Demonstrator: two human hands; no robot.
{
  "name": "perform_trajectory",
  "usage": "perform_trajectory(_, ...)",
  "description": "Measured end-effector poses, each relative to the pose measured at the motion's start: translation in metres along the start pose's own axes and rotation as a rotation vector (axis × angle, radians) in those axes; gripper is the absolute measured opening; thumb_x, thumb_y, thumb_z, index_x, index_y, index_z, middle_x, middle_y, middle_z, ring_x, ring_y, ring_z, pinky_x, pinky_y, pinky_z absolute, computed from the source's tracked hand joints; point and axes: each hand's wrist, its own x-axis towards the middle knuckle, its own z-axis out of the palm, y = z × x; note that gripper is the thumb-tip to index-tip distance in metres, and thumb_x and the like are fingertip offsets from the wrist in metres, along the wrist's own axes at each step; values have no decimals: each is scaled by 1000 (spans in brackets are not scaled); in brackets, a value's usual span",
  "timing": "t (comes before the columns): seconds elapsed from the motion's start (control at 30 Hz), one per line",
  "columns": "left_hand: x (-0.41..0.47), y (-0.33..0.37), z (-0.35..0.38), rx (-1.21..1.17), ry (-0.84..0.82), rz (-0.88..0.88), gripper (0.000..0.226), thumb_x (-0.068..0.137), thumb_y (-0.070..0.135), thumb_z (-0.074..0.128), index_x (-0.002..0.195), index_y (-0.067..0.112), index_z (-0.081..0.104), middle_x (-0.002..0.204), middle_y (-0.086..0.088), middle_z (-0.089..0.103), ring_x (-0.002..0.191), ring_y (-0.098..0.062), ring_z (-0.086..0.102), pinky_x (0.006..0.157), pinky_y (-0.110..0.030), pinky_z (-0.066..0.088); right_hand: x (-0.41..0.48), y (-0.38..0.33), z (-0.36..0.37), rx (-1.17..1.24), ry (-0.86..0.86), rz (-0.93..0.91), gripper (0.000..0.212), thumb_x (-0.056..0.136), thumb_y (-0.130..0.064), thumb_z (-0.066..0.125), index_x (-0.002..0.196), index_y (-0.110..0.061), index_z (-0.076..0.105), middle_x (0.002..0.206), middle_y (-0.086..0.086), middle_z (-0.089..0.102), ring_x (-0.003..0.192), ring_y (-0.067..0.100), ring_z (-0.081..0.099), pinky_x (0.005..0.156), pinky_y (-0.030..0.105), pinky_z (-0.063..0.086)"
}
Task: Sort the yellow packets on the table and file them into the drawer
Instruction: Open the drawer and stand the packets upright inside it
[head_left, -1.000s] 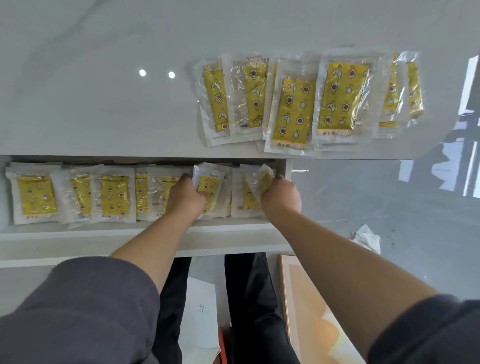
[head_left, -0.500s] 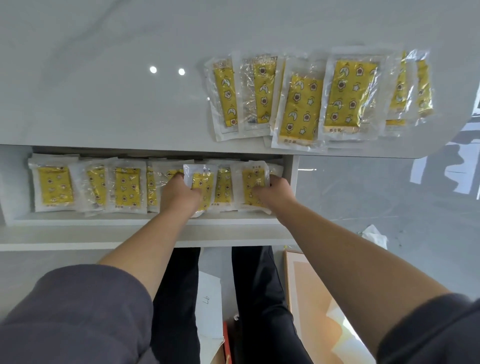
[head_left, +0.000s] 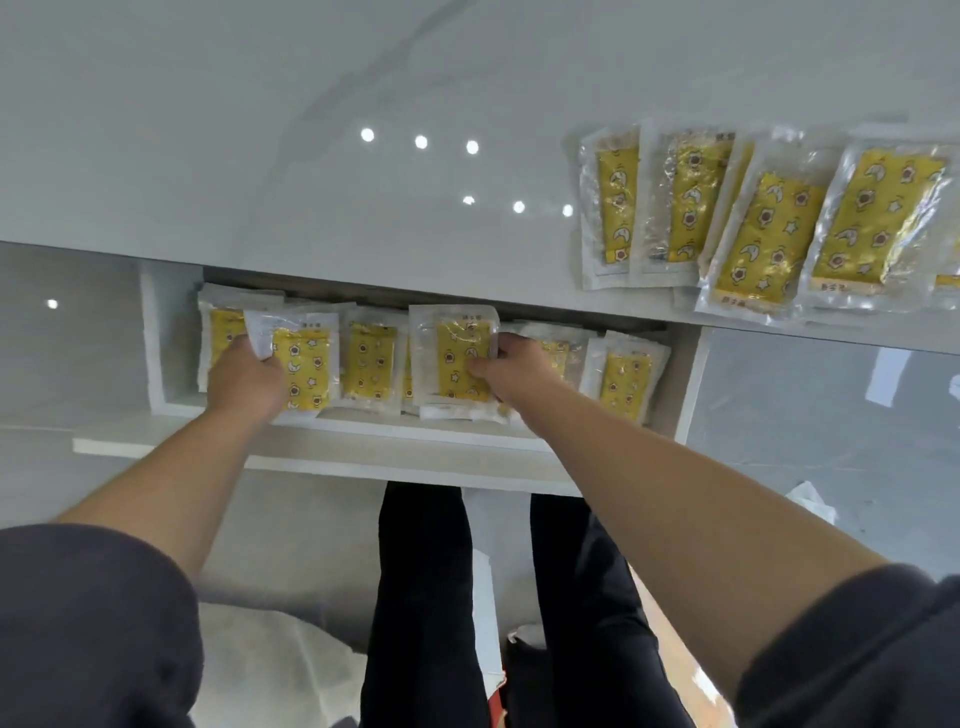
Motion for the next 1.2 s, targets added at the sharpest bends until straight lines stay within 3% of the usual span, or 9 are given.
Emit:
perform_trajectory(0.17,37,-29,-30,26,35,-32,37,101,13,37,135,-2,44,133,-25,50,120,-44,48,88,-43,41,12,-30,73,10,-57,-25,19,88,-14,64,106,-18,61,111,12,68,101,31,66,87,43,55)
perform_trajectory(0.4,74,-51,-36,158,94,92,21,96,11,44,111,0,55,112,-26,60,103,-45,56,74,-40,41,45,-46,154,-27,-101,23,54,85,-17,68,137,-13,52,121,7,65,102,26,65,90,42,56)
perform_trajectory(0.5,82,-52,-36,335,108,109,21,97,16,50,110,1,57,110,-25,62,101,-43,60,72,-41,45,50,-49,164,-304,-26,-8,19,91,-19,61,107,-10,62,98,8,70,85,23,69,72,35,59)
perform_trajectory(0.6,83,-48,-38,507,58,136,31,96,21,54,121,1,51,115,-20,61,104,-39,60,69,-38,41,47,-51,165,-655,102,-68,22,94,-32,55,83,-14,59,77,2,65,70,20,63,49,24,43)
perform_trajectory(0.67,82,-44,-41,573,67,160,41,97,24,53,131,3,41,113,-18,63,101,-37,61,62,-34,38,45,-52,166,-730,106,-92,28,95,-36,53,80,-14,58,73,2,63,68,20,61,47,23,39)
perform_trajectory(0.77,78,-37,-45,669,126,325,54,94,21,56,140,7,31,108,-16,64,93,-35,64,54,-32,36,45,-59,171,-763,52,-147,30,97,-34,47,83,-13,64,79,4,70,75,20,67,60,27,53)
perform_trajectory(0.87,79,-38,-43,652,124,639,59,86,17,66,137,11,38,132,-17,49,123,-39,49,81,-46,48,48,-65,183,-747,-22,-181,25,96,-23,46,87,-11,66,84,6,72,77,22,70,73,34,59)
perform_trajectory(0.97,86,-44,-39,693,47,849,77,79,22,73,145,21,34,148,-9,37,136,-36,32,108,-55,30,49,-67,194,-717,-149,-240,22,95,-18,44,90,-14,64,87,4,72,73,18,72,74,39,61)
perform_trajectory(1.2,91,-51,-37,718,55,886,89,75,44,77,147,19,30,152,-10,31,142,-33,24,115,-55,18,47,-55,178,-611,-196,-272,27,98,-16,40,98,-12,66,95,2,70,64,14,71,67,33,57)
